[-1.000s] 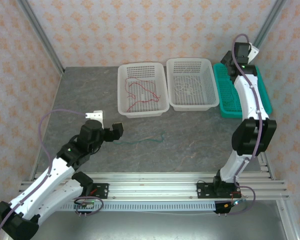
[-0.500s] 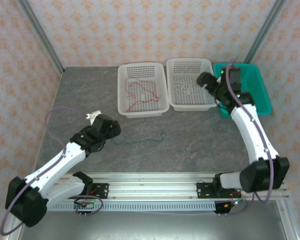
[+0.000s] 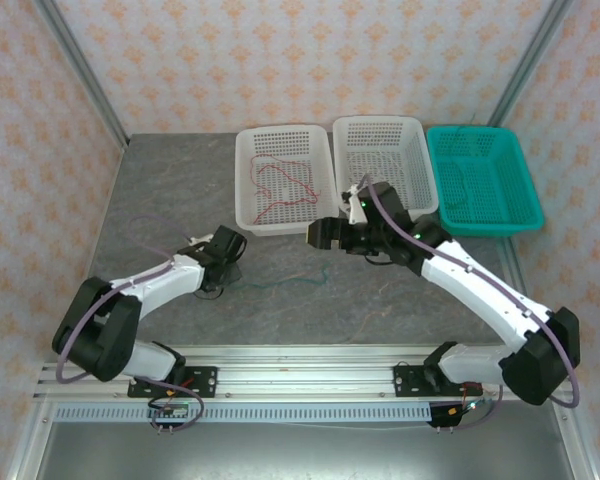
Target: Untangle the cables
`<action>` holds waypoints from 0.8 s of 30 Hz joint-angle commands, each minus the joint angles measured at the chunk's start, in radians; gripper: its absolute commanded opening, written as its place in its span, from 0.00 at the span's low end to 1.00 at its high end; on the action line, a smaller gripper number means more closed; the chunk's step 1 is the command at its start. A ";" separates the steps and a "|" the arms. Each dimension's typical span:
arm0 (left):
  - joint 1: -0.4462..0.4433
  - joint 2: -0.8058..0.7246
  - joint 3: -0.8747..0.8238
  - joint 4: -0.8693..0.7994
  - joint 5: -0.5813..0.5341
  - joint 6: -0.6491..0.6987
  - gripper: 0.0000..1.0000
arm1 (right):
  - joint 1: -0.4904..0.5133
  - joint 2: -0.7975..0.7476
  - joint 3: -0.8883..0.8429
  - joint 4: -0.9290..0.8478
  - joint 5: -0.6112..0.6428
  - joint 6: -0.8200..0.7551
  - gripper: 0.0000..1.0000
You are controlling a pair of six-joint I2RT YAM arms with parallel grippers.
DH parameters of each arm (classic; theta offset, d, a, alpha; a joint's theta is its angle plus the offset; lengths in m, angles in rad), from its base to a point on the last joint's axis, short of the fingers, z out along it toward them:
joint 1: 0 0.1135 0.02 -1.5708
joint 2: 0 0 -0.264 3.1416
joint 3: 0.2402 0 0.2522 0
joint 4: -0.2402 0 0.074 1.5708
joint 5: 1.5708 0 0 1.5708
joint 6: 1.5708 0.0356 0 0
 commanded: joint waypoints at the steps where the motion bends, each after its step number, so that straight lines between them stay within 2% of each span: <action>1: 0.005 0.036 -0.012 0.043 0.016 -0.037 0.39 | 0.005 0.006 -0.006 0.015 0.040 -0.009 0.90; 7: 0.005 0.050 -0.028 0.046 0.009 -0.051 0.17 | 0.006 0.007 -0.005 0.013 0.092 -0.017 0.90; 11: 0.005 0.047 -0.029 0.042 0.005 -0.042 0.11 | 0.007 0.005 -0.014 0.020 0.110 -0.024 0.90; 13: 0.005 0.042 -0.030 0.040 0.014 -0.036 0.00 | 0.011 0.005 -0.020 0.038 0.111 -0.023 0.89; 19: 0.004 -0.077 -0.044 0.068 0.095 0.040 0.00 | 0.047 0.029 -0.034 0.071 0.140 -0.086 0.89; 24: -0.002 -0.248 -0.040 0.056 0.153 0.199 0.00 | 0.173 0.081 -0.028 0.060 0.273 -0.368 0.90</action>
